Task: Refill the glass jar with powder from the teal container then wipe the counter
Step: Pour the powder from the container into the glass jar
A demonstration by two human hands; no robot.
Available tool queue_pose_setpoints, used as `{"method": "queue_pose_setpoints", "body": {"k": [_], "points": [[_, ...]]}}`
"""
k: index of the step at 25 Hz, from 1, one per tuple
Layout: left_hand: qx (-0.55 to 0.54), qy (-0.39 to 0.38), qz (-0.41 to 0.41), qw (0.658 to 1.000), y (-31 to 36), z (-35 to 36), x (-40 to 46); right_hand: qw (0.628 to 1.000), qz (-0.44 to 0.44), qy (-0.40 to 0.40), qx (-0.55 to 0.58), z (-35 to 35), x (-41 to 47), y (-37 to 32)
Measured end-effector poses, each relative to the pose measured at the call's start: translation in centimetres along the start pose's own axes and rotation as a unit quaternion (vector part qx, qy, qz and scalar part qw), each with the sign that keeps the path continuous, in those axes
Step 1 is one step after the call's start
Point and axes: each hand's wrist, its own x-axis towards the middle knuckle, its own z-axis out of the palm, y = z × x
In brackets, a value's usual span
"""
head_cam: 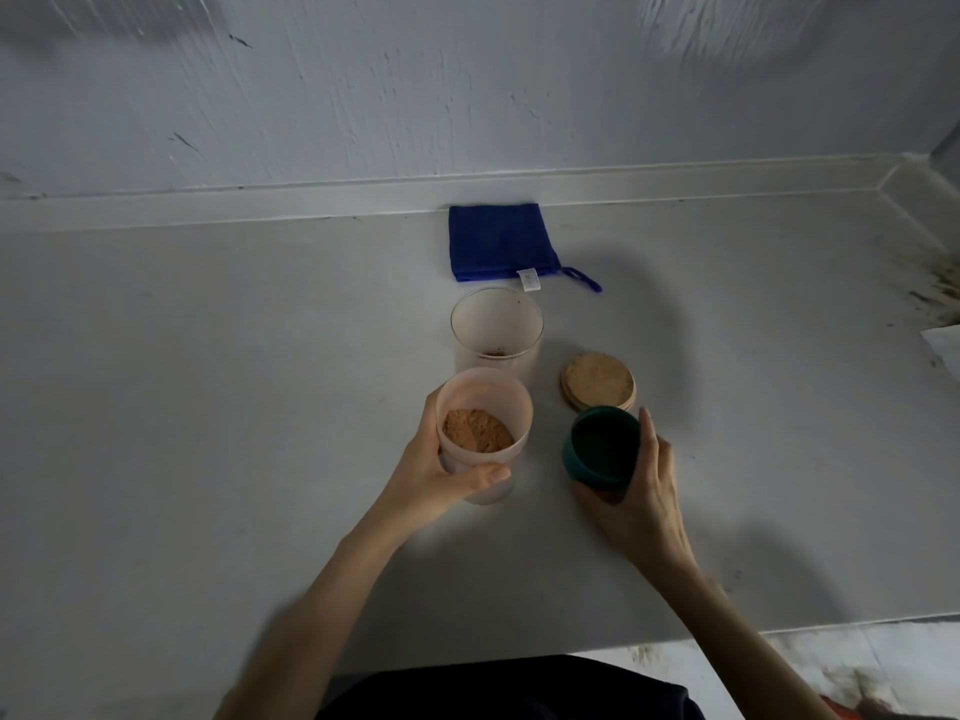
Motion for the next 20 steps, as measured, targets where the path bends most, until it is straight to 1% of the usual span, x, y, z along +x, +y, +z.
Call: {"method": "queue_pose_setpoints", "body": {"k": [5,7,9,11,13,14,16,18,20], "points": [[-0.016,-0.005,-0.004,1.0,0.2,0.1,-0.2,0.999,-0.022,0.026,-0.022,-0.3,0.4,-1.3],[-0.019,-0.006,-0.001,1.0,0.2,0.1,-0.2,0.997,-0.066,0.034,-0.003,-0.4,0.4,-2.4],[-0.013,-0.01,0.005,1.0,0.3,0.1,-0.2,0.993,-0.118,0.004,0.022,-0.4,0.3,-3.8],[0.0,-0.002,0.015,1.0,0.6,0.0,-0.2,0.984,-0.16,-0.061,0.04,0.0,-0.2,-5.3],[0.025,0.021,0.026,0.999,0.8,-0.1,-0.2,0.974,-0.192,-0.103,0.055,0.9,-0.6,-6.4],[0.043,0.033,0.032,0.998,1.0,-0.1,-0.3,0.972,-0.193,-0.115,0.069,1.3,-0.7,-6.8],[0.071,0.049,0.036,0.996,1.3,-0.1,-0.3,0.971,-0.166,-0.129,0.112,2.0,-0.9,-7.6],[0.074,0.054,0.028,0.995,1.5,-0.1,-0.4,0.972,-0.144,-0.124,0.141,2.5,-0.7,-8.0],[0.072,0.052,0.021,0.996,1.8,-0.1,-0.5,0.972,-0.141,-0.111,0.149,2.6,-0.5,-8.2]]}}
